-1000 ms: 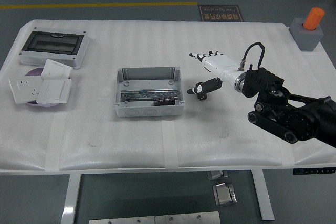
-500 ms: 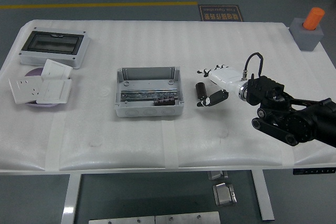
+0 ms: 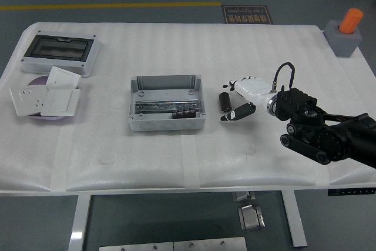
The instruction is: Pick up the battery,place it into the box
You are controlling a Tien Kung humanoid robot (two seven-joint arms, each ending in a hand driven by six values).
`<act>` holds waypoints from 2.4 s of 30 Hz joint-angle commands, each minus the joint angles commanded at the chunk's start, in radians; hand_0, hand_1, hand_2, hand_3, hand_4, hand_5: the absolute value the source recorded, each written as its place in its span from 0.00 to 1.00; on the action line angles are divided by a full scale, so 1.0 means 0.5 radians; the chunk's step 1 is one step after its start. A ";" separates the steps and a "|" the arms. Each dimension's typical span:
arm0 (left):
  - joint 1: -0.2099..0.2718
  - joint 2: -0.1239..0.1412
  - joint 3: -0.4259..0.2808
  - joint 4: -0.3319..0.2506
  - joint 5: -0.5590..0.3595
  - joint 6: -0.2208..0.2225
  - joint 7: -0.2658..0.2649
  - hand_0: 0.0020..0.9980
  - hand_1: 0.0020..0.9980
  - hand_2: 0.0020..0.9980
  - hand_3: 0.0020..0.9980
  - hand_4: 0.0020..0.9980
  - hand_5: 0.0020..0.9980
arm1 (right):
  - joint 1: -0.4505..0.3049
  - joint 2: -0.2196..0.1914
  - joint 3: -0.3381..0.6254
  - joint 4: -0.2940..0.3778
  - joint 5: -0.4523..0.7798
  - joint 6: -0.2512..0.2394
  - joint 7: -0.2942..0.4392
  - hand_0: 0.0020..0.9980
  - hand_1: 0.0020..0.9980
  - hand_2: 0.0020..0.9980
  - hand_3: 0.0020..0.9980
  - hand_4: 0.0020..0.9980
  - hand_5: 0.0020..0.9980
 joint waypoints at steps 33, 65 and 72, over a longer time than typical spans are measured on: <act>-0.015 -0.002 0.083 0.000 -0.070 0.017 -0.041 0.60 0.64 0.49 0.56 0.60 0.25 | -0.023 0.014 -0.030 -0.014 -0.013 -0.148 0.039 0.82 0.68 0.65 0.68 0.52 0.19; 0.004 0.001 -0.035 0.000 0.021 -0.026 0.021 0.60 0.64 0.49 0.56 0.61 0.28 | -0.208 0.108 0.553 0.631 -0.437 -0.028 -0.163 0.99 0.87 0.87 1.00 1.00 0.50; 0.002 0.002 -0.062 0.000 0.036 -0.050 0.018 0.60 0.64 0.49 0.56 0.62 0.28 | -0.217 0.113 0.566 0.609 -0.450 -0.025 -0.177 1.00 1.00 1.00 1.00 1.00 0.55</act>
